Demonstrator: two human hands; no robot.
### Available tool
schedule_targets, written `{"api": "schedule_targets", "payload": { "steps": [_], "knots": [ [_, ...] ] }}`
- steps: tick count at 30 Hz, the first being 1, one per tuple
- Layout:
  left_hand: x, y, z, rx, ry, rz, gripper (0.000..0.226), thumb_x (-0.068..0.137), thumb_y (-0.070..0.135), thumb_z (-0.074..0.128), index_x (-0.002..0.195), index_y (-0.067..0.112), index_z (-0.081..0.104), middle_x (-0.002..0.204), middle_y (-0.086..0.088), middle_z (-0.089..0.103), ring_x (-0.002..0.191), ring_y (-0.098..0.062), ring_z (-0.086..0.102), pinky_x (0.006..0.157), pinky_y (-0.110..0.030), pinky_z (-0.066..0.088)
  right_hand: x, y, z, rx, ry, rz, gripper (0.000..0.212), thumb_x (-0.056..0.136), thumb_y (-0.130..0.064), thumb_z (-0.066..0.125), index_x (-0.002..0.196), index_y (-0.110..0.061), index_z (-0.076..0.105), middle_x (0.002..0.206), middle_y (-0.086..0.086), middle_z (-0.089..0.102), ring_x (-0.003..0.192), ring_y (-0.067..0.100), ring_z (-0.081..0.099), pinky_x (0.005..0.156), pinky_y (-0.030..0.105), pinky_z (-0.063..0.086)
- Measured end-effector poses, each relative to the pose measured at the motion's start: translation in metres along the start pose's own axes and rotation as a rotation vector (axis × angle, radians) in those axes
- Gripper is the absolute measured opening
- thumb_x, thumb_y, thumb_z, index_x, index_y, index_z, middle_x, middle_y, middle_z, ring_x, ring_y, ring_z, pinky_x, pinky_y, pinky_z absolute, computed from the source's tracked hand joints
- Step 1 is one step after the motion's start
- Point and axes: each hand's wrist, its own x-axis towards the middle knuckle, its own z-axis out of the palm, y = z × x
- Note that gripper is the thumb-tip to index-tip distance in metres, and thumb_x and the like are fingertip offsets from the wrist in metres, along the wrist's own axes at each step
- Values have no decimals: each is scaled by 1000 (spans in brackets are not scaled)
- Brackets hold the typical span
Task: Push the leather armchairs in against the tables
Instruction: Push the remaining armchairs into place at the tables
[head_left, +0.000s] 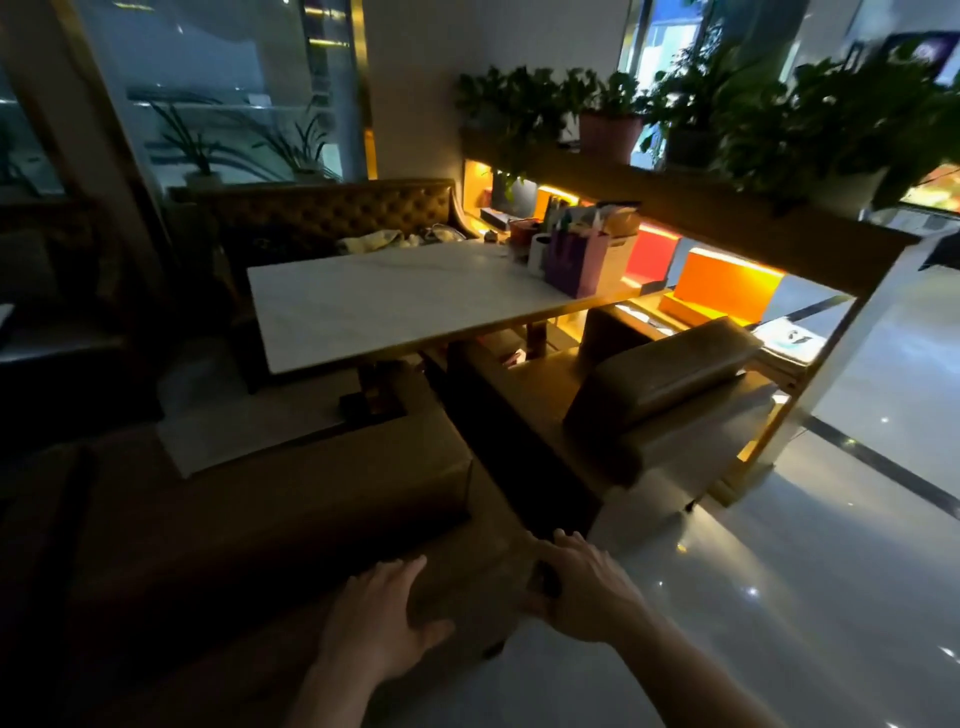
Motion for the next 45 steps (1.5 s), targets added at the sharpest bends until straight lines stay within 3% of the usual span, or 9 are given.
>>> {"api": "schedule_targets", "payload": {
  "steps": [6, 10, 14, 19, 27, 34, 41, 45],
  "knots": [
    [37, 111, 12, 41, 40, 29, 93, 78, 75, 58, 153, 40, 15, 162, 9, 19, 147, -17, 18, 119, -46, 17, -7, 106, -49, 24, 36, 9, 97, 75, -84, 45, 156, -38, 17, 153, 5, 36, 143, 30, 31, 113, 47, 34],
    [64, 196, 28, 18, 62, 42, 91, 80, 70, 61, 153, 40, 15, 162, 9, 19, 148, -18, 17, 119, -45, 19, -12, 189, -80, 39, 97, 32, 102, 68, -84, 42, 155, -36, 22, 156, 3, 36, 144, 26, 31, 115, 46, 33],
    [101, 266, 39, 52, 18, 68, 92, 81, 71, 59, 154, 42, 12, 163, 9, 16, 148, -19, 16, 119, -47, 19, -12, 265, -94, 16, 128, 86, 90, 82, -69, 59, 155, -43, 12, 159, 2, 31, 145, 25, 30, 114, 43, 34],
    [168, 332, 55, 43, -3, 152, 92, 82, 73, 56, 155, 40, 11, 164, 7, 13, 148, -19, 14, 119, -44, 15, 4, 344, -109, 62, 106, 193, 94, 79, -81, 52, 156, -43, 14, 163, 4, 26, 147, 29, 28, 116, 44, 34],
    [316, 420, 90, 6, -20, 227, 91, 84, 67, 59, 155, 34, 15, 163, 1, 17, 147, -21, 17, 119, -38, 19, 67, 471, -136, 108, -95, 339, 88, 86, -71, 52, 157, -39, 11, 167, 9, 10, 152, 32, 14, 122, 47, 23],
    [408, 482, 102, -44, -74, 184, 91, 85, 61, 63, 156, 36, 12, 164, 2, 14, 148, -20, 15, 118, -37, 19, 134, 572, -179, 98, -175, 426, 85, 89, -66, 54, 157, -34, 14, 161, 8, 27, 143, 26, 33, 115, 36, 32],
    [487, 503, 126, -77, -41, 70, 92, 84, 66, 59, 155, 40, 7, 165, 7, 5, 150, -16, -2, 119, -43, 10, 224, 634, -163, 137, -208, 328, 90, 87, -69, 52, 158, -35, 6, 166, 12, 15, 149, 30, 25, 119, 42, 28],
    [529, 514, 149, -91, 10, -39, 92, 85, 62, 61, 155, 39, 5, 165, 9, -1, 150, -16, -7, 119, -43, 14, 293, 675, -148, 75, -237, 219, 91, 86, -71, 52, 157, -35, 7, 165, 12, 17, 150, 32, 22, 119, 47, 30]
  ]
}}
